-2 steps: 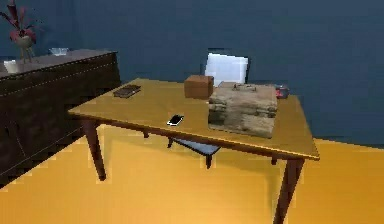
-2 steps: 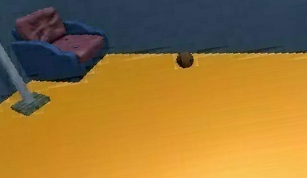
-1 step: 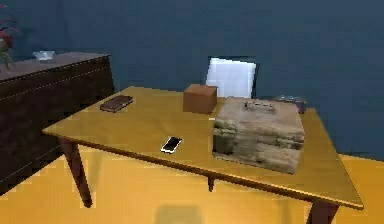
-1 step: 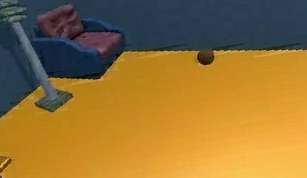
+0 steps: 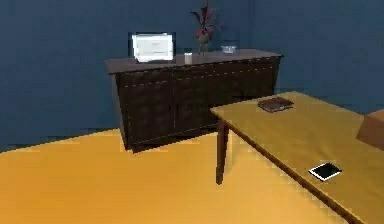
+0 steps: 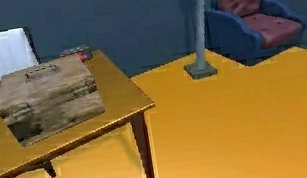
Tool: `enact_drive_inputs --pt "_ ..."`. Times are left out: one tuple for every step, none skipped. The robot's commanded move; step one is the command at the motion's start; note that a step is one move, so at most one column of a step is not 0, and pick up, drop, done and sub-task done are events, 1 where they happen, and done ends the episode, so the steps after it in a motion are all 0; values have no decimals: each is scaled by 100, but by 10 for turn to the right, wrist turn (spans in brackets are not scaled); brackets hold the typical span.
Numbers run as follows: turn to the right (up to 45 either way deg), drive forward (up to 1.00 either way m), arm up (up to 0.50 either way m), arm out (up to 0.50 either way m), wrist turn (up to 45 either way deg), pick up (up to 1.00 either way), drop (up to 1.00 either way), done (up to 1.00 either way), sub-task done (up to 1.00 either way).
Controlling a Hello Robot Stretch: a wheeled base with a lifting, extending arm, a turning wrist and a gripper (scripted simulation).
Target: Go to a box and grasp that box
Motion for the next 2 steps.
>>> enact_drive_inputs --pt "-240 0 0 0 0 0 0 0 0" --pt "450 0 0 0 0 0 0 0 0"
